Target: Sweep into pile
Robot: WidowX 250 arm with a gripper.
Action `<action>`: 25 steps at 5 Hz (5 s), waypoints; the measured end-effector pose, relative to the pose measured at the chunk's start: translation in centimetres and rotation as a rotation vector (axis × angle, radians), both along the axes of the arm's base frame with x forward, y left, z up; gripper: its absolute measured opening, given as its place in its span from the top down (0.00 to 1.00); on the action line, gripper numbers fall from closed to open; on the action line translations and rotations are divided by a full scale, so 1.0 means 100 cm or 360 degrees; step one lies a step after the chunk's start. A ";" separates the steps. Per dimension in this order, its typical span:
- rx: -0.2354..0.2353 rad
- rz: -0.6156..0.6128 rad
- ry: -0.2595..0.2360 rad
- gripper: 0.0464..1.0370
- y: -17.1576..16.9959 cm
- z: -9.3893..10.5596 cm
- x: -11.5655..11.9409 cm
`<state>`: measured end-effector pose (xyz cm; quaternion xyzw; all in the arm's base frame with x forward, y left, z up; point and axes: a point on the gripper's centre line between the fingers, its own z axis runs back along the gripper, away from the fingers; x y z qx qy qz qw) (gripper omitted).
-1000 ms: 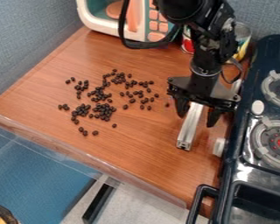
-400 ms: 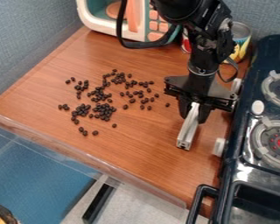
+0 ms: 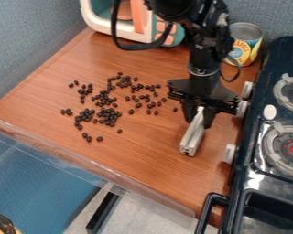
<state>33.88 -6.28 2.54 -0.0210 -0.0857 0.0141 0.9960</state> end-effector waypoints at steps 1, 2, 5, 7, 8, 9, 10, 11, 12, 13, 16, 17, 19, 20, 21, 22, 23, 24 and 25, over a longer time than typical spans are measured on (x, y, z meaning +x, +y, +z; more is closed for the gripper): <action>-0.0017 -0.0020 0.0054 0.71 0.024 -0.001 -0.004; -0.0018 -0.0074 0.0065 0.71 0.037 -0.002 -0.008; -0.0057 0.0030 0.0066 0.71 0.096 0.001 -0.009; -0.0117 0.0124 0.0029 0.71 0.135 0.006 -0.006; -0.0142 0.0180 -0.0001 0.71 0.154 0.008 -0.008; -0.0143 0.0207 -0.0005 0.71 0.165 0.008 -0.011; -0.0138 0.0235 -0.0013 0.71 0.175 0.008 -0.014; -0.0124 0.0267 -0.0018 0.71 0.176 0.007 -0.015; -0.0123 0.0214 -0.0080 0.71 0.159 0.020 -0.006; -0.0137 0.0096 -0.0187 0.71 0.127 0.044 0.011; -0.0162 -0.0276 -0.0173 0.71 0.059 0.038 0.003; -0.0153 -0.0340 -0.0115 0.71 0.057 0.026 -0.010; -0.0183 -0.0447 -0.0038 0.71 0.052 0.005 -0.036; -0.0171 -0.0487 -0.0025 0.71 0.056 0.001 -0.049; -0.0196 -0.0447 0.0002 0.71 0.070 -0.001 -0.057; -0.0214 -0.0395 0.0040 0.71 0.095 -0.001 -0.065; -0.0219 -0.0353 0.0037 0.71 0.116 0.003 -0.065; -0.0191 -0.0368 0.0047 0.71 0.126 -0.001 -0.064; -0.0174 -0.0362 0.0044 0.71 0.131 -0.002 -0.064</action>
